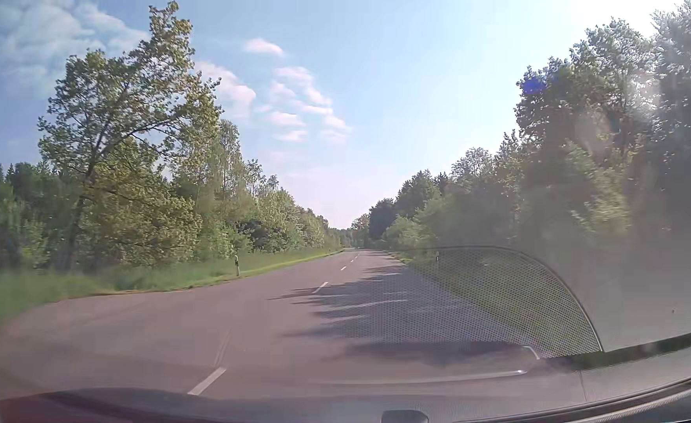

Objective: Follow the waypoints while adhering to traffic rules and regulations

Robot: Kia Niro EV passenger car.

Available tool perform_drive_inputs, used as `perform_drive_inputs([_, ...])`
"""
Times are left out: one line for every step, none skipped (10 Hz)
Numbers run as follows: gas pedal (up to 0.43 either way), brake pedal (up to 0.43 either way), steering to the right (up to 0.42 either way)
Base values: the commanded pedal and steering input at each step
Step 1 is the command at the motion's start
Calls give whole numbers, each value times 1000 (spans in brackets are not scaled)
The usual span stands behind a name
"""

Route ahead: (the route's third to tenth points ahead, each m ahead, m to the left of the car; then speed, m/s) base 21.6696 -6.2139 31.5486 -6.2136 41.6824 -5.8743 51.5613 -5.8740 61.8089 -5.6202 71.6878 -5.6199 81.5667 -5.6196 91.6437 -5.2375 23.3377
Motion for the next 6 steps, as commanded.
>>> perform_drive_inputs([59, 0, -3])
perform_drive_inputs([59, 0, -3])
perform_drive_inputs([59, 0, -3])
perform_drive_inputs([59, 0, -3])
perform_drive_inputs([59, 0, -2])
perform_drive_inputs([59, 0, 0])
